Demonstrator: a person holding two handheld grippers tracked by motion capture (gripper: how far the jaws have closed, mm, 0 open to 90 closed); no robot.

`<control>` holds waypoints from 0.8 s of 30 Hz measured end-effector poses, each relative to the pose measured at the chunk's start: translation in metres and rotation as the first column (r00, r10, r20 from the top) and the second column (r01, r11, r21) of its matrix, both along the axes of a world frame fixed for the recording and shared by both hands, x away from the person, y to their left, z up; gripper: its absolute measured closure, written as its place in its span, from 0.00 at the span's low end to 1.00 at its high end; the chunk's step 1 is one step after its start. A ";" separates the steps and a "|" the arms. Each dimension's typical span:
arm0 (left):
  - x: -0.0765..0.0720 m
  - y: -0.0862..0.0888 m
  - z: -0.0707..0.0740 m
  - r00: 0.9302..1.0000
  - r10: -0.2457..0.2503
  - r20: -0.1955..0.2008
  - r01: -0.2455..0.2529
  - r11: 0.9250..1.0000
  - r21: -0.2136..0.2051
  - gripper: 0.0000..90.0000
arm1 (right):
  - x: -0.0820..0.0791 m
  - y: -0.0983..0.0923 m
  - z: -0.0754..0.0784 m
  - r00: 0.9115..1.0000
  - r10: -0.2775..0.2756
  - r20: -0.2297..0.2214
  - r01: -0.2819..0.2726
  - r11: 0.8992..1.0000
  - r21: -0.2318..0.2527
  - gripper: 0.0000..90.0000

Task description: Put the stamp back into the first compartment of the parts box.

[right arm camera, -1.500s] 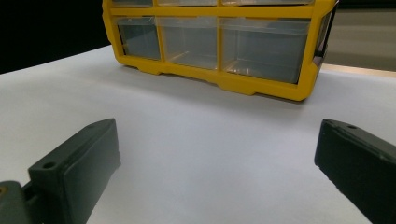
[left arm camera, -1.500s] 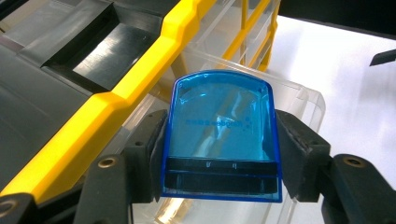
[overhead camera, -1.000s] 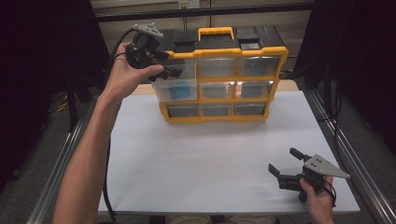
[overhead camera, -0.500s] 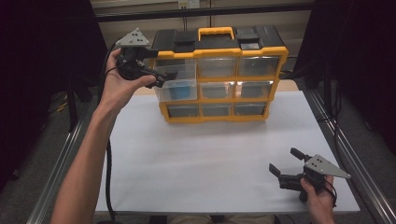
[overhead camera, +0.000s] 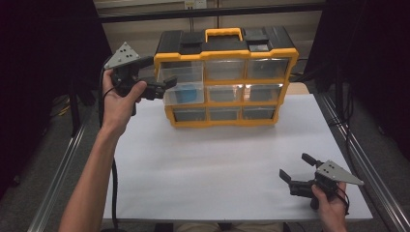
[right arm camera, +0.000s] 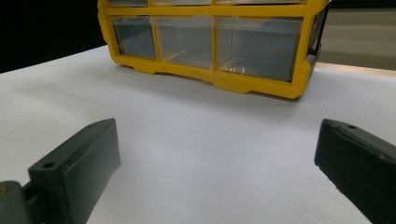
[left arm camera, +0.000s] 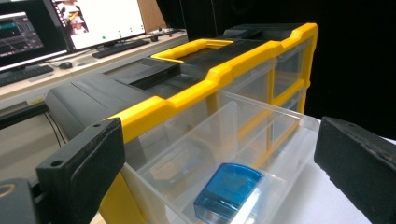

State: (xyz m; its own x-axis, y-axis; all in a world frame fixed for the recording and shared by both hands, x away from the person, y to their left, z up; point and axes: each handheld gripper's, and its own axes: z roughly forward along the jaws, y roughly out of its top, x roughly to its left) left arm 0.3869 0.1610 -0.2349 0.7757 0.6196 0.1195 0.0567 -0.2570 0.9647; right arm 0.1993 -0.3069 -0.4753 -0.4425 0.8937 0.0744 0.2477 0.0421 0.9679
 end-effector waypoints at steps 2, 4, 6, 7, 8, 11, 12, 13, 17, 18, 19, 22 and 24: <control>-0.004 0.001 -0.003 1.000 -0.018 0.003 0.018 1.000 -0.002 0.02 | -0.001 0.000 0.000 1.000 -0.003 0.000 0.003 1.000 -0.001 0.00; -0.009 0.002 -0.007 1.000 0.013 0.024 -0.012 1.000 -0.017 0.02 | -0.001 0.000 0.001 1.000 -0.003 0.005 0.003 1.000 -0.004 0.00; -0.015 0.003 -0.012 0.999 0.048 0.019 -0.048 0.999 -0.022 0.02 | -0.002 0.000 0.001 1.000 -0.004 0.002 0.004 1.000 -0.002 0.00; -0.018 0.002 -0.016 0.997 0.077 0.010 -0.077 0.996 -0.041 0.02 | -0.002 0.000 0.001 1.000 -0.005 0.004 0.005 1.000 -0.002 0.00; -0.020 0.001 -0.020 0.996 0.083 -0.015 -0.083 0.996 -0.044 0.03 | -0.002 0.001 0.001 1.000 -0.006 0.003 0.006 1.000 -0.003 0.00; -0.028 0.003 -0.029 0.993 0.113 0.026 -0.112 0.993 -0.047 0.03 | -0.002 0.001 0.002 1.000 -0.007 0.004 0.007 1.000 -0.004 0.00; -0.030 0.004 -0.032 0.992 0.120 0.038 -0.119 0.992 -0.030 0.03 | -0.002 0.002 0.002 1.000 -0.008 0.010 0.008 1.000 -0.008 0.00; -0.030 0.004 -0.036 0.991 0.130 0.043 -0.129 0.991 -0.024 0.03 | -0.002 0.002 0.002 1.000 -0.008 0.009 0.008 1.000 -0.008 0.00; -0.035 0.008 -0.053 0.990 0.137 0.019 -0.136 0.989 -0.065 0.03 | -0.003 0.002 0.002 1.000 -0.008 0.007 0.008 1.000 -0.009 0.00; -0.036 0.009 -0.057 0.989 0.142 0.027 -0.141 0.989 -0.054 0.03 | -0.002 0.002 0.002 1.000 -0.008 0.011 0.008 1.000 -0.009 0.00; -0.038 0.009 -0.061 0.989 0.145 0.030 -0.143 0.988 -0.053 0.03 | -0.002 0.002 0.002 1.000 -0.012 0.010 0.012 1.000 -0.009 0.00; -0.040 0.013 -0.072 0.987 0.157 0.032 -0.155 0.986 -0.054 0.03 | -0.002 0.002 0.002 1.000 -0.011 0.011 0.012 1.000 -0.010 0.00; -0.042 0.015 -0.079 0.985 0.170 0.027 -0.168 0.983 -0.072 0.03 | -0.003 0.002 0.002 1.000 -0.013 0.012 0.013 1.000 -0.008 0.00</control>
